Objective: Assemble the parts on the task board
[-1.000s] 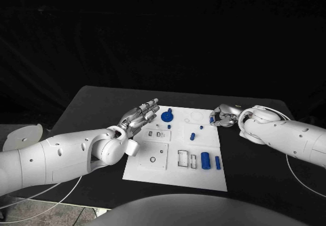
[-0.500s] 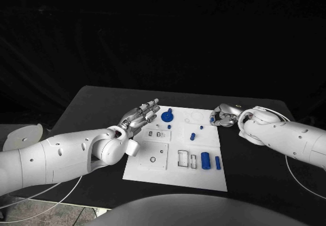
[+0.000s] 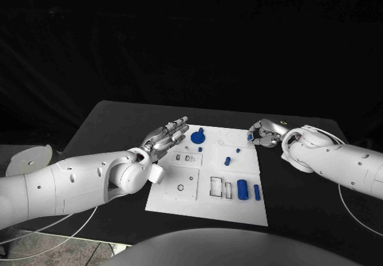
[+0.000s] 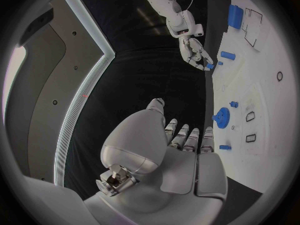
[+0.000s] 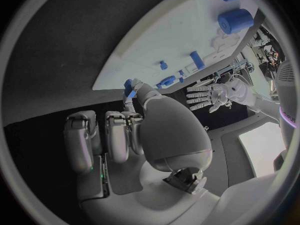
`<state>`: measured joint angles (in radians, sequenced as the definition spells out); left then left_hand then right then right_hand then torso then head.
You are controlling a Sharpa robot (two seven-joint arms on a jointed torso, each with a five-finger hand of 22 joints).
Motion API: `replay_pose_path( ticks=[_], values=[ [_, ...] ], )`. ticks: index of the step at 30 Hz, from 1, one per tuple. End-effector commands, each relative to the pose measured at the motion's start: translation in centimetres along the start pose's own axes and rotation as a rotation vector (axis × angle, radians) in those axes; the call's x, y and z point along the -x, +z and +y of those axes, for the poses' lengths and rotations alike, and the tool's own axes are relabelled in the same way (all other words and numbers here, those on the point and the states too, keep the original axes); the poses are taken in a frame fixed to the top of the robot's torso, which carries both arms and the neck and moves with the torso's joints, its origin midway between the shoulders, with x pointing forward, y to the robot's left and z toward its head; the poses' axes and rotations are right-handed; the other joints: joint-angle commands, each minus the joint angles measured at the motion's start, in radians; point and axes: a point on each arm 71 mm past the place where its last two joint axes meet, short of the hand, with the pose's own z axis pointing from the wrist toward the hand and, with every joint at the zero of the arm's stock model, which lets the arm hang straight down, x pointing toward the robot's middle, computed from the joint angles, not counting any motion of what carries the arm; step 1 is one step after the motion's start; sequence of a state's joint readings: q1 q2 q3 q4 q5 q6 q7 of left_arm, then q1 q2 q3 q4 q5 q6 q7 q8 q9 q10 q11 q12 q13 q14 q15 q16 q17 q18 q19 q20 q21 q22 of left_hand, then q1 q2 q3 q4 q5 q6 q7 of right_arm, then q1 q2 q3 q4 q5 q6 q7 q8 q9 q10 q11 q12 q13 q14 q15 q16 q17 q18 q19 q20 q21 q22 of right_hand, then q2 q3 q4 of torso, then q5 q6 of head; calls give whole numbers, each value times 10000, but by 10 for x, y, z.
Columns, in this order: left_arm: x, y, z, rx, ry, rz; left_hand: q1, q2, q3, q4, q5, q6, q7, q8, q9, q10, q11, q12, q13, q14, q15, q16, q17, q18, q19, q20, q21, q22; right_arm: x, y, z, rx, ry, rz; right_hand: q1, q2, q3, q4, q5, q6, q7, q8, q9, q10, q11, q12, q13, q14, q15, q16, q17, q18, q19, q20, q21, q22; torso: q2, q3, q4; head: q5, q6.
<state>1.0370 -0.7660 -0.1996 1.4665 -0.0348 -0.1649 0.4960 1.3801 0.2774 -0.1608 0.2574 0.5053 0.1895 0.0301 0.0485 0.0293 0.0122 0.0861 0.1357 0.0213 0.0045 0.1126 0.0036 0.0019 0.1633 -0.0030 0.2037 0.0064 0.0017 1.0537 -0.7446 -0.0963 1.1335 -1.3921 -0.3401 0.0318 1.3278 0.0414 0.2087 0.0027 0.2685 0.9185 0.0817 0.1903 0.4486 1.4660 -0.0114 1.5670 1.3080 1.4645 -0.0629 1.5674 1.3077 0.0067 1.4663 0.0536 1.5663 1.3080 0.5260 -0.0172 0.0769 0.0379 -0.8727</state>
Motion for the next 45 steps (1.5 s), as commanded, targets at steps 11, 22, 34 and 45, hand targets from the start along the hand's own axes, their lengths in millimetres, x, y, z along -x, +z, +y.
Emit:
replay_pose_path(
  ticks=[11,22,34,45],
  values=[
    [0,0,0,-50,-89,143,101,17,44,-20,52,-13,91,64,12,-12,42,71,16,-33,74,-17,-9,-12,48,75,-48,-3,2,-10,114,2627,303,233,-217,-102,-180,52,161,5,77,411,768,1048,167,38,2628,1063,109,34,2631,-67,1045,41,45,2628,-50,-37,-64,71,1],
    [-1,2,1,-41,-87,160,99,17,46,-20,52,-18,94,63,12,-12,43,70,16,-32,77,-16,-8,-11,40,79,-56,-9,-27,8,157,2978,646,644,-165,-99,-152,3,173,129,61,484,834,1048,211,38,2628,1063,142,34,2631,-67,1045,71,45,2628,-140,-41,-47,84,1],
    [-4,3,2,-25,-90,172,99,17,47,-20,52,-21,96,62,11,-12,44,71,16,-32,78,-16,-9,-11,40,81,-56,-9,-52,22,175,2473,487,1371,-143,-140,-141,-46,254,153,84,481,852,1048,266,38,2628,1063,180,34,2631,-67,1045,99,45,2628,-148,-35,-35,65,1],
    [-5,3,2,2,-102,193,97,22,54,-21,55,-7,104,67,13,-11,51,80,17,-29,81,-12,-6,-9,40,88,-56,-9,-62,26,181,1916,110,1682,-96,-197,-40,-193,575,196,176,364,834,1048,377,38,2628,1063,268,34,2631,-67,1045,177,45,2628,-141,-47,-39,81,1]
  ],
)
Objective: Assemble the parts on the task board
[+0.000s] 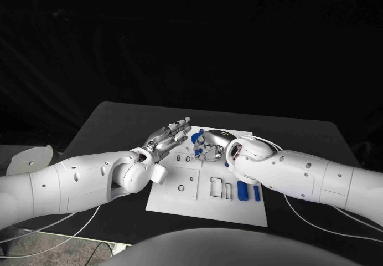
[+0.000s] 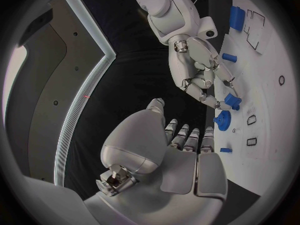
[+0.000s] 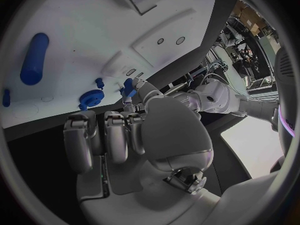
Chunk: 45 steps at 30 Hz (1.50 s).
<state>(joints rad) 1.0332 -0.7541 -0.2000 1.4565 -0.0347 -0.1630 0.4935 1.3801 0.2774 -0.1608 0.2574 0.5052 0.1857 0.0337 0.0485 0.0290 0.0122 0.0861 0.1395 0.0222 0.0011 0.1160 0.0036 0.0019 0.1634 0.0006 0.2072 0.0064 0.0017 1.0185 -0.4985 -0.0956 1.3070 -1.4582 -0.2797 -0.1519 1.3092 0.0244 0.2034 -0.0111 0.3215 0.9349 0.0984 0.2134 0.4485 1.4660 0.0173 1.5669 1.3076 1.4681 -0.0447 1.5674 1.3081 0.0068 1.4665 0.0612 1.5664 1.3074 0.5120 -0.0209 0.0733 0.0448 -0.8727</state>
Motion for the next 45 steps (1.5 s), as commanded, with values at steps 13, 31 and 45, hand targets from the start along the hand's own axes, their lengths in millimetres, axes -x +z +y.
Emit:
replay_pose_path(
  ticks=[13,31,45],
  values=[
    [-4,1,0,-38,-108,207,95,33,63,-18,59,36,79,70,18,-10,57,45,9,6,49,-10,-5,-8,5,58,-54,-8,-12,5,-2,-522,-711,268,98,-39,51,-101,78,9,37,62,812,1047,115,39,2632,1027,108,34,2627,-68,1043,124,44,2633,-14,0,13,26,1],
    [-5,2,0,-15,-117,237,92,44,72,-15,60,33,83,69,17,-10,66,50,10,7,52,-9,-5,-6,6,63,-54,-8,-21,9,-7,-690,-856,453,66,-71,127,-177,60,-104,109,-132,744,1047,173,39,2632,1027,161,34,2627,-61,1028,178,21,2623,-8,-3,0,41,1],
    [-6,3,1,26,-112,239,95,86,112,-11,68,29,90,69,16,-11,82,51,10,8,66,-7,-3,-2,7,76,-53,-7,-26,10,-7,-685,-924,841,-91,-141,187,-211,-389,-495,197,-593,525,1047,163,39,2632,1027,168,34,2627,-35,975,210,-60,2590,-6,-5,-8,20,1]
  ],
)
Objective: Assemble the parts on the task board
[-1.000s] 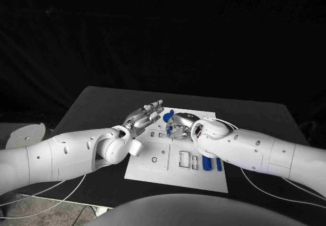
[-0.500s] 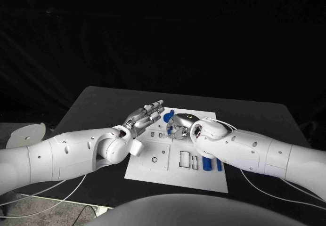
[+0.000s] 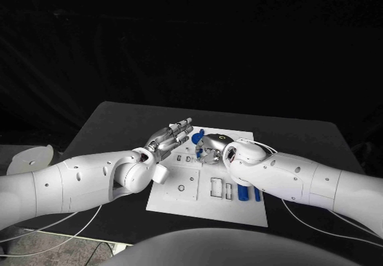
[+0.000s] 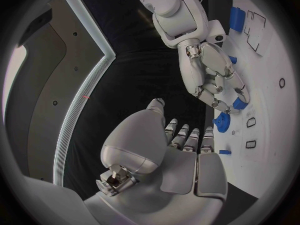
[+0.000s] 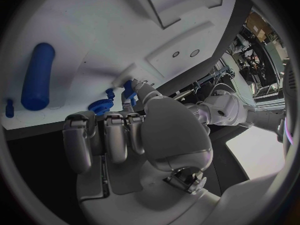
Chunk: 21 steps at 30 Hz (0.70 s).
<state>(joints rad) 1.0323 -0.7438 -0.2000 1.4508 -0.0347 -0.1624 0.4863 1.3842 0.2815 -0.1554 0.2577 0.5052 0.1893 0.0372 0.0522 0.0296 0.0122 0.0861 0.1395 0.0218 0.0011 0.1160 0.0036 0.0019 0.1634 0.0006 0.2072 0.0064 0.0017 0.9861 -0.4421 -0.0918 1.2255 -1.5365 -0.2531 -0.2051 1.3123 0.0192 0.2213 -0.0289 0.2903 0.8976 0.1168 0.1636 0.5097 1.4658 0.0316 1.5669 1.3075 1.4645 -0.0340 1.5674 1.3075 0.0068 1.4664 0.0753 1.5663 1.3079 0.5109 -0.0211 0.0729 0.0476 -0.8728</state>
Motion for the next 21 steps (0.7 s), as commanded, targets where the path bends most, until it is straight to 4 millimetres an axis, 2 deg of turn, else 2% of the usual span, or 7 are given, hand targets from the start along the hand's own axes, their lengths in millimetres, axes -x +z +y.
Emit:
replay_pose_path(
  ticks=[1,7,14,21],
  values=[
    [-3,1,0,-46,-101,190,58,55,71,-16,73,-9,55,31,9,-11,85,50,12,9,69,-6,-3,-2,8,80,-52,-7,-8,0,-2,-60,-247,558,-139,-97,12,-32,-116,-170,21,-147,-120,1050,19,39,2633,1063,61,34,2633,-33,973,68,-64,2583,2,-5,-6,-8,2],
    [-3,1,0,-24,-104,198,67,63,90,-23,79,-6,59,32,9,-11,84,52,13,9,72,-6,-3,-2,7,84,-53,-7,-9,0,-2,-66,-283,713,-215,-153,67,-47,-302,-562,35,-557,-424,1050,-12,39,2633,1063,36,34,2633,-18,941,54,-114,2563,0,-4,5,-26,2],
    [-3,1,0,-4,-105,197,83,62,118,-39,84,8,89,38,11,-12,67,54,13,8,73,-7,-4,0,8,89,-52,-7,-9,0,-3,-62,-264,744,-284,-192,87,-42,-527,-783,19,-810,-670,1050,-30,39,2633,1063,21,34,2633,2,899,38,-180,2537,-3,-2,6,-3,2],
    [-3,1,0,-16,-93,164,95,57,143,-54,87,10,121,39,11,-13,51,56,13,9,72,-5,-3,3,11,92,-50,-5,-5,-1,-5,93,-106,237,-306,-251,53,-65,-787,-1517,-134,-1021,-1064,1050,-156,39,2633,1063,-72,34,2633,6,893,-39,-192,2532,-6,-4,8,-12,2]
  ],
)
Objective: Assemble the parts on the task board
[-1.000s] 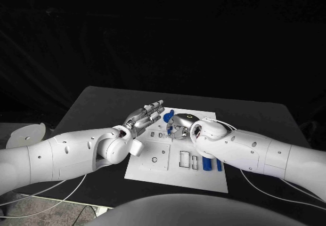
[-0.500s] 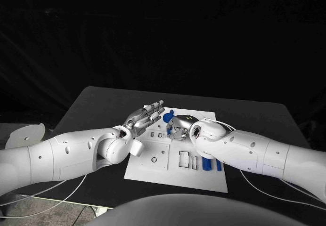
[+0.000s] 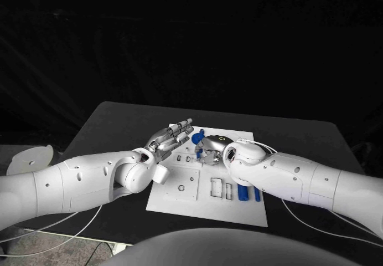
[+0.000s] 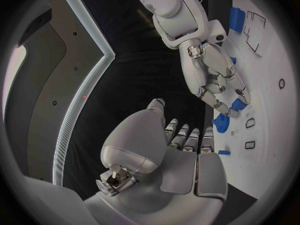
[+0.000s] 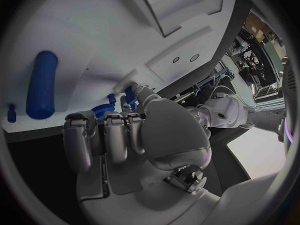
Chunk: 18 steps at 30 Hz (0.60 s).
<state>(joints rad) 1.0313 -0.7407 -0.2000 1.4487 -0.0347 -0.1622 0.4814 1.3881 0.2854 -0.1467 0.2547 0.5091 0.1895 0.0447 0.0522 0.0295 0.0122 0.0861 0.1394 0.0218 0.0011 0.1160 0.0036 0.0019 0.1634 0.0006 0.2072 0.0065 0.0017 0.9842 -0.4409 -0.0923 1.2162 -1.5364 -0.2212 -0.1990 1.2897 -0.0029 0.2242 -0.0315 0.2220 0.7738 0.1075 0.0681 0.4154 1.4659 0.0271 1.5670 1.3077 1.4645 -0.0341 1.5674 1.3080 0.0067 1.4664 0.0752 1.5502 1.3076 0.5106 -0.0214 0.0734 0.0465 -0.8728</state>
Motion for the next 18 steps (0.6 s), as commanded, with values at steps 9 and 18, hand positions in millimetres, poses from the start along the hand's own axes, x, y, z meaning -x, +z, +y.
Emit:
replay_pose_path(
  ticks=[9,18],
  values=[
    [-1,0,0,-90,-76,112,69,-2,69,-45,52,3,53,39,12,-12,52,62,14,11,71,-2,-1,9,21,98,-41,3,9,-9,-3,567,293,-1000,-92,-114,-113,-35,-225,-987,-136,-61,-466,1049,-194,38,2631,1063,-150,34,2628,15,875,-118,-64,2523,-10,0,9,-20,2],
    [3,-6,-7,-1379,613,-940,279,-818,77,-635,797,1673,445,606,209,1253,457,2542,347,1283,364,1190,378,191,928,589,562,368,39,-30,0,1035,292,-1639,-123,-180,-215,-4,-332,-976,-74,25,-546,1049,-166,38,2631,1063,-144,34,2628,52,798,-127,-190,2473,-36,-28,-29,-31,2]
  ],
)
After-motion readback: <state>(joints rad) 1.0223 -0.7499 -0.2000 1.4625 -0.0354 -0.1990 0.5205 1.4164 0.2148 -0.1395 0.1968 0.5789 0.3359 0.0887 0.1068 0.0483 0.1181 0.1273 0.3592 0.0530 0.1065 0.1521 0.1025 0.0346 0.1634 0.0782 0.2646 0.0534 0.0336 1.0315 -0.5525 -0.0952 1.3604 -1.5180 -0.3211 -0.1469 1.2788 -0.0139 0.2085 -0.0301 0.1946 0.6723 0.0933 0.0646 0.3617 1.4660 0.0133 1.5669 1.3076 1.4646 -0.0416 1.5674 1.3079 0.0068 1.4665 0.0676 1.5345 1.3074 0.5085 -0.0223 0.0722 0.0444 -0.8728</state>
